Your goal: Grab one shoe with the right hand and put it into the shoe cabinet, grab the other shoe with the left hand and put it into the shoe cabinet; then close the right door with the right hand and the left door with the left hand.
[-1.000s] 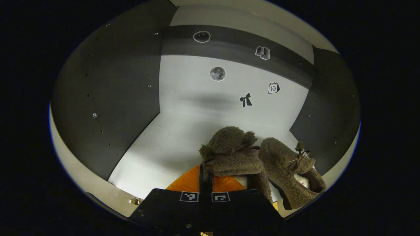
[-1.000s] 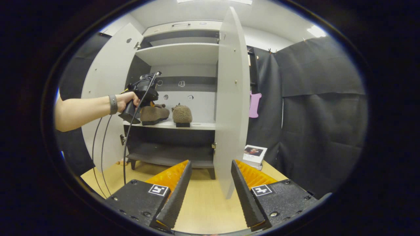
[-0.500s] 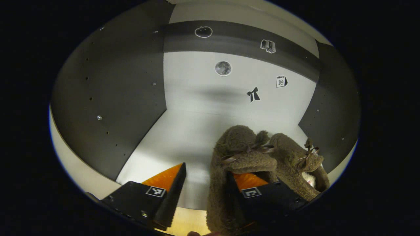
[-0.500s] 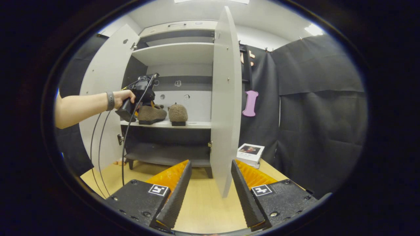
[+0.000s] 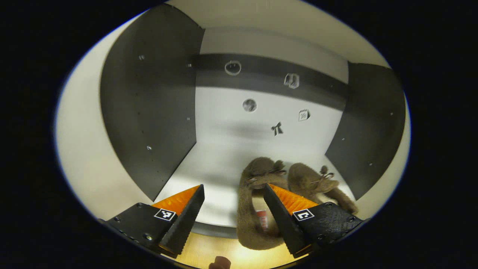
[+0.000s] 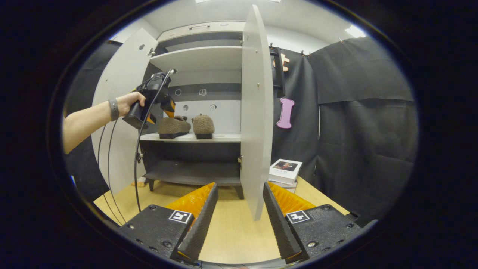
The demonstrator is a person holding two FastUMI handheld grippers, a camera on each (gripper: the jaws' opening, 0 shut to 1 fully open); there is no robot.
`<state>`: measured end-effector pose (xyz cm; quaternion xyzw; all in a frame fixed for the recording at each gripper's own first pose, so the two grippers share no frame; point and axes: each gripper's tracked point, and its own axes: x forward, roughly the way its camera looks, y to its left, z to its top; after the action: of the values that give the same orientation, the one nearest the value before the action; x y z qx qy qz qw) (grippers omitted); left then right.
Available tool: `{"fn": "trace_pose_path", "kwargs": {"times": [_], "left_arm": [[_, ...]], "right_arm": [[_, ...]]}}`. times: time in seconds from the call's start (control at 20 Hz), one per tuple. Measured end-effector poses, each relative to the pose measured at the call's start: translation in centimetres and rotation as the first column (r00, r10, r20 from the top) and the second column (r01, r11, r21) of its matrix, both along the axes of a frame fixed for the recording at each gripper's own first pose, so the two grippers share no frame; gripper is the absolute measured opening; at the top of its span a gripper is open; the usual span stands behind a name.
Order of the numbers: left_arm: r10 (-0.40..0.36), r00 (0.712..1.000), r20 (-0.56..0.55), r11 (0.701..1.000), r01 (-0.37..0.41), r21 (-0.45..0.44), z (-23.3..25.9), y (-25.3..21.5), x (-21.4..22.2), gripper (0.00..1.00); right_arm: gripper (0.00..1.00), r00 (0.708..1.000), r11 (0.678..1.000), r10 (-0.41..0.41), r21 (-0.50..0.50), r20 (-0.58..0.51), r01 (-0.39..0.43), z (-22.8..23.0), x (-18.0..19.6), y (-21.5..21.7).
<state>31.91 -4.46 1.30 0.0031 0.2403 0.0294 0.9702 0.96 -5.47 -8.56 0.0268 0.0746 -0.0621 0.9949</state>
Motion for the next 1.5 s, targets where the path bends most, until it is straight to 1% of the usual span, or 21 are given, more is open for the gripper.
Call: {"fn": "trace_pose_path", "kwargs": {"times": [0.1, 0.2, 0.3, 0.35, 0.45, 0.5, 0.55, 0.65, 0.8, 0.95, 1.1, 1.2, 1.25, 1.35, 1.45, 1.5], "left_arm": [[-0.073, 0.991, 0.116, 0.997, 0.076, -0.024, 3.1, -2.0, -2.4, 0.96], [-0.149, 0.964, 0.22, 0.988, 0.153, -0.002, 5.2, -3.2, -5.7, 0.95], [-0.199, 0.932, 0.303, 0.98, 0.197, 0.038, 5.8, -4.0, -8.5, 0.95], [-0.214, 0.918, 0.333, 0.977, 0.208, 0.053, 5.7, -4.0, -9.8, 0.95], [-0.225, 0.909, 0.352, 0.973, 0.226, 0.038, 5.2, -4.3, -12.5, 0.95], [-0.223, 0.904, 0.365, 0.973, 0.231, 0.022, 4.9, -4.3, -13.9, 0.95], [-0.221, 0.897, 0.383, 0.972, 0.233, 0.013, 4.5, -4.1, -15.3, 0.95], [-0.217, 0.877, 0.428, 0.973, 0.228, 0.028, 4.0, -3.4, -17.8, 0.95], [-0.204, 0.884, 0.42, 0.979, 0.196, 0.062, 1.5, -2.5, -22.0, 0.95], [-0.179, 0.886, 0.427, 0.982, 0.186, 0.026, -1.1, -2.5, -25.6, 0.95], [-0.135, 0.906, 0.401, 0.99, 0.138, 0.022, -3.9, -1.6, -28.8, 0.95], [-0.119, 0.906, 0.407, 0.992, 0.123, 0.016, -4.8, -1.4, -30.6, 0.95], [-0.118, 0.902, 0.414, 0.993, 0.118, 0.026, -5.1, -1.2, -31.4, 0.95], [-0.126, 0.904, 0.41, 0.991, 0.099, 0.087, -5.9, -0.8, -32.2, 0.95], [-0.135, 0.909, 0.395, 0.99, 0.107, 0.094, -6.4, -1.2, -32.7, 0.95], [-0.137, 0.908, 0.397, 0.99, 0.111, 0.088, -6.4, -1.3, -32.9, 0.95]], "right_arm": [[0.78, 1.0, 1.0, 0.017, 0.004, -0.001, -0.017, 0.0, 0.0, 0.6], [0.79, 1.0, 0.999, 0.031, 0.015, 0.002, -0.031, 0.0, 0.1, 1.2], [0.78, 0.999, 0.999, 0.038, 0.028, 0.011, -0.039, 0.3, 0.1, 1.5], [0.79, 0.999, 0.998, 0.045, 0.036, 0.016, -0.046, 0.4, 0.4, 1.8], [0.78, 0.998, 0.997, 0.058, 0.05, 0.018, -0.059, 0.7, 0.3, 2.1], [0.79, 0.998, 0.996, 0.065, 0.055, 0.022, -0.067, 0.8, 0.2, 2.1], [0.78, 0.997, 0.996, 0.066, 0.056, 0.028, -0.068, 1.0, 0.2, 2.1], [0.78, 0.997, 0.996, 0.065, 0.052, 0.035, -0.067, 1.2, 0.2, 2.1], [0.78, 0.997, 0.996, 0.075, 0.055, 0.03, -0.077, 1.2, -0.1, 2.2], [0.78, 0.997, 0.996, 0.068, 0.059, 0.033, -0.07, 0.9, -0.6, 1.9], [0.78, 0.997, 0.993, 0.066, 0.095, 0.036, -0.069, 0.7, -1.3, 2.1], [0.79, 0.997, 0.993, 0.07, 0.098, 0.028, -0.072, 0.3, -1.4, 2.1], [0.79, 0.996, 0.992, 0.08, 0.098, 0.027, -0.082, 0.2, -1.4, 2.4], [0.79, 0.995, 0.99, 0.094, 0.101, 0.018, -0.095, -0.3, -1.6, 2.7], [0.8, 0.995, 0.988, 0.093, 0.122, 0.02, -0.094, 0.5, -1.7, 2.2], [0.79, 0.996, 0.987, 0.084, 0.132, 0.041, -0.089, 1.8, -1.6, 1.5]]}}
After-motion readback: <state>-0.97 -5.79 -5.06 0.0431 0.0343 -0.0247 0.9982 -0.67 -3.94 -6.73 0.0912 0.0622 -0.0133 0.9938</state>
